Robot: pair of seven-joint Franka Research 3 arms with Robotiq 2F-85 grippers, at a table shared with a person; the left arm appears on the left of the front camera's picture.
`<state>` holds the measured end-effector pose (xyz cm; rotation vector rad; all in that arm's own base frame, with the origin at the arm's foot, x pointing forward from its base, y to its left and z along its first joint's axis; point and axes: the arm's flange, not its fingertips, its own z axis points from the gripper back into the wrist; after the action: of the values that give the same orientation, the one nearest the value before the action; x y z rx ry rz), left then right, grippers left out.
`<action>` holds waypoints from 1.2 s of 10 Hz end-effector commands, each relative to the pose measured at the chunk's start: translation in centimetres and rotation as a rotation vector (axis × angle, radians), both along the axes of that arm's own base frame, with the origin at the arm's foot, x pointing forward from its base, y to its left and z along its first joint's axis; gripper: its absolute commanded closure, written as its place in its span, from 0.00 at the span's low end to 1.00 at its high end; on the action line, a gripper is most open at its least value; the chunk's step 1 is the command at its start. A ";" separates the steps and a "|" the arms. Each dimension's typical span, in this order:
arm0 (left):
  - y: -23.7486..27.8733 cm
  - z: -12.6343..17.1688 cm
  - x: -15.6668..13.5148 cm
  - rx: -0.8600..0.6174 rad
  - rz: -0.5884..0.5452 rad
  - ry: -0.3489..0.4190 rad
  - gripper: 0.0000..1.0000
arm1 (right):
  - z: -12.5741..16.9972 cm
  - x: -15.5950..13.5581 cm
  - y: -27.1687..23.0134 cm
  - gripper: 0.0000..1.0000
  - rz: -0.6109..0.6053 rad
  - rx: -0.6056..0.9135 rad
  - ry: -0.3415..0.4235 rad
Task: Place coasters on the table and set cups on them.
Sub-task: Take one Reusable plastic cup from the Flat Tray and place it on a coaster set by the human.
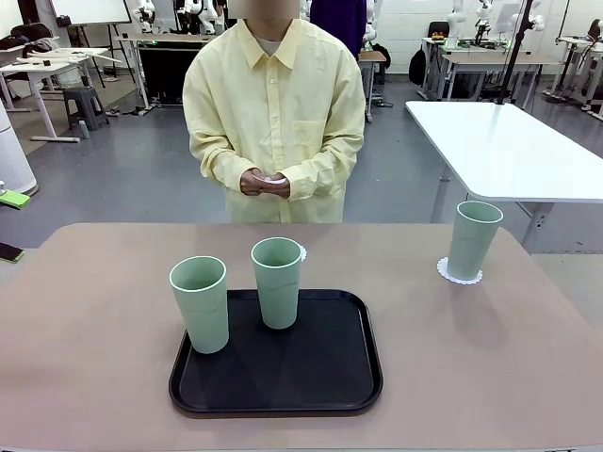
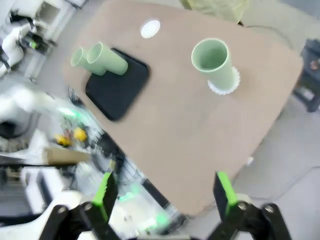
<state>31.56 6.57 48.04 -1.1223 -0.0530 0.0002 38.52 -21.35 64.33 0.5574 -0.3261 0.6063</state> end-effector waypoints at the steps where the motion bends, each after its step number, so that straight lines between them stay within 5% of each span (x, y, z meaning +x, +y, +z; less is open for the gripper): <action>1: 0.1 0.1 0.0 -0.019 -0.003 -0.018 0.00 | -1.6 1.2 6.2 0.00 0.139 -0.172 -0.106; 4: 0.1 0.1 0.0 -0.019 -0.003 -0.018 0.00 | -2.9 3.3 18.4 0.00 0.349 -0.324 -0.210; 7: 0.1 0.1 0.0 -0.019 -0.003 -0.018 0.00 | -8.9 3.8 26.3 0.00 0.472 -0.422 -0.266; 12: 0.1 0.1 0.0 -0.019 -0.003 -0.018 0.00 | -14.6 4.9 27.9 0.00 0.530 -0.319 -0.206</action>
<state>31.55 6.60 48.04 -1.1220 -0.0530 0.0011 43.03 6.95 49.55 0.2142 -0.2490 1.1995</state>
